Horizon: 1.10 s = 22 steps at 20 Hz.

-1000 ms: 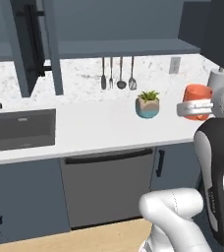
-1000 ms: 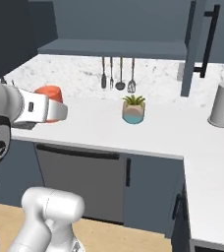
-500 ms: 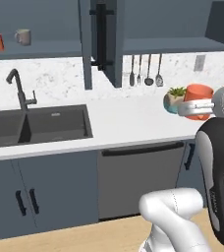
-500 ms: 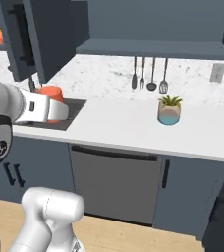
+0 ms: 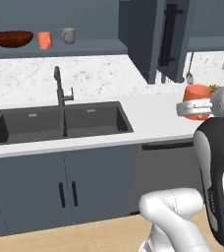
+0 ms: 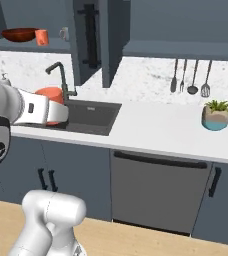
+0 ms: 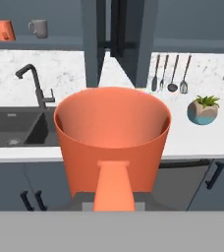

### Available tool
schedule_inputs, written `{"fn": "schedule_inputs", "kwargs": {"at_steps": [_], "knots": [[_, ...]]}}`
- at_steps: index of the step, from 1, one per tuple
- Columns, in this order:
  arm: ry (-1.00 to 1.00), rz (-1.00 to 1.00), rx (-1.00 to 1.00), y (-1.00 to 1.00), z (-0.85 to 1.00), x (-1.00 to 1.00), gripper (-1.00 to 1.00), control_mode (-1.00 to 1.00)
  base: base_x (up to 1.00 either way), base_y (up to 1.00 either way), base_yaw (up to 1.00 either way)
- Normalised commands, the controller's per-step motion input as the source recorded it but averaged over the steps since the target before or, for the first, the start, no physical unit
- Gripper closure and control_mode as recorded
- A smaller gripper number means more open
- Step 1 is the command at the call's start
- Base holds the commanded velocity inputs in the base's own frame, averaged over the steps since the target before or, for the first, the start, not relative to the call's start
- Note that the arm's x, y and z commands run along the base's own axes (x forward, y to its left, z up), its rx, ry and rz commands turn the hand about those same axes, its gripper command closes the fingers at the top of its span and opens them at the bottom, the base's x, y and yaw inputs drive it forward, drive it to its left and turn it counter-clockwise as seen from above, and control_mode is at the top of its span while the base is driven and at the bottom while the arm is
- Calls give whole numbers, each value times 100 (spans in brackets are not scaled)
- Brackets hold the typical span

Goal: Gather all objects into one cabinet and sort the glasses and bowls to opposite sides.

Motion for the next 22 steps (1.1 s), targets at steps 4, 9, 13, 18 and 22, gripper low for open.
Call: {"fn": "schedule_inputs", "kwargs": {"at_steps": [4, 9, 13, 18, 22], "knots": [[0, 0, 0, 0, 0, 0, 100, 100, -5, 79, 3], [0, 0, 0, 0, 0, 0, 100, 100, 0, 70, 2], [0, 0, 0, 0, 0, 0, 100, 100, 11, 37, 0], [0, 0, 0, 0, 0, 0, 100, 100, 31, 17, 0], [0, 0, 0, 0, 0, 0, 100, 100, 47, 0, 0]]}}
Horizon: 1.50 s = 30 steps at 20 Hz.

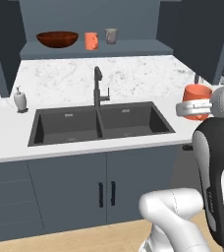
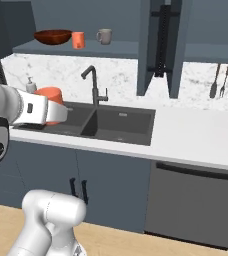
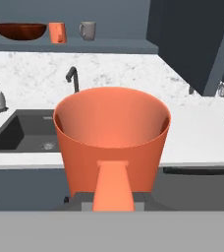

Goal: Gather all objects into one cabinet and sort the glasses and bowls to opposite sides.

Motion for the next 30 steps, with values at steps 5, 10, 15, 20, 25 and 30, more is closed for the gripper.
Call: {"fn": "schedule_inputs", "kwargs": {"at_steps": [5, 10, 15, 20, 25, 30], "knots": [[0, 0, 0, 0, 0, 0, 100, 100, 64, 3, 0], [0, 0, 0, 0, 0, 0, 100, 100, 53, 0, -3], [0, 0, 0, 0, 0, 0, 100, 100, 51, 0, -4], [0, 0, 0, 0, 0, 0, 100, 100, 49, 0, -3], [0, 0, 0, 0, 0, 0, 100, 100, 30, 0, -3], [0, 0, 0, 0, 0, 0, 100, 100, 22, 0, -5]]}}
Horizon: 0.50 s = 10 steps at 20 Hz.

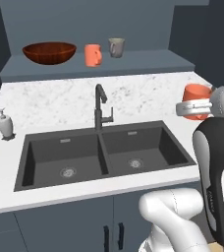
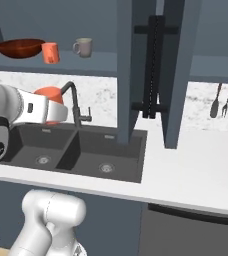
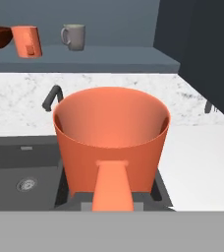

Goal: Gather all objects into one cabinet and sort the glasses and bowls to opposite sides.

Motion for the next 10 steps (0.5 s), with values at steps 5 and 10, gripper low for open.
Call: {"fn": "schedule_inputs", "kwargs": {"at_steps": [5, 10], "knots": [[0, 0, 0, 0, 0, 0, 100, 100, 42, 0, -6], [0, 0, 0, 0, 0, 0, 100, 100, 45, 0, 0]]}}
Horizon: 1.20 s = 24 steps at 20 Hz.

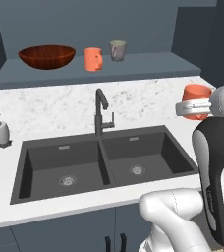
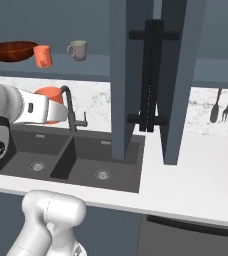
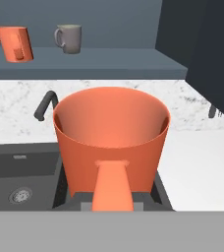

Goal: Gather all objects into one cabinet and sort the glasses and bowls to opposite sides.

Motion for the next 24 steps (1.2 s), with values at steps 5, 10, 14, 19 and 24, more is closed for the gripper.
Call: {"fn": "schedule_inputs", "kwargs": {"at_steps": [5, 10, 14, 19, 24], "knots": [[0, 0, 0, 0, 0, 0, 100, 100, 44, 0, 0], [0, 0, 0, 0, 0, 0, 100, 100, 18, 0, 0], [0, 0, 0, 0, 0, 0, 100, 100, 0, 0, 0], [0, 0, 0, 0, 0, 0, 100, -100, 0, 0, 0], [-4, 0, 0, -7, 26, 7, 100, -100, 0, 0, 0]]}}
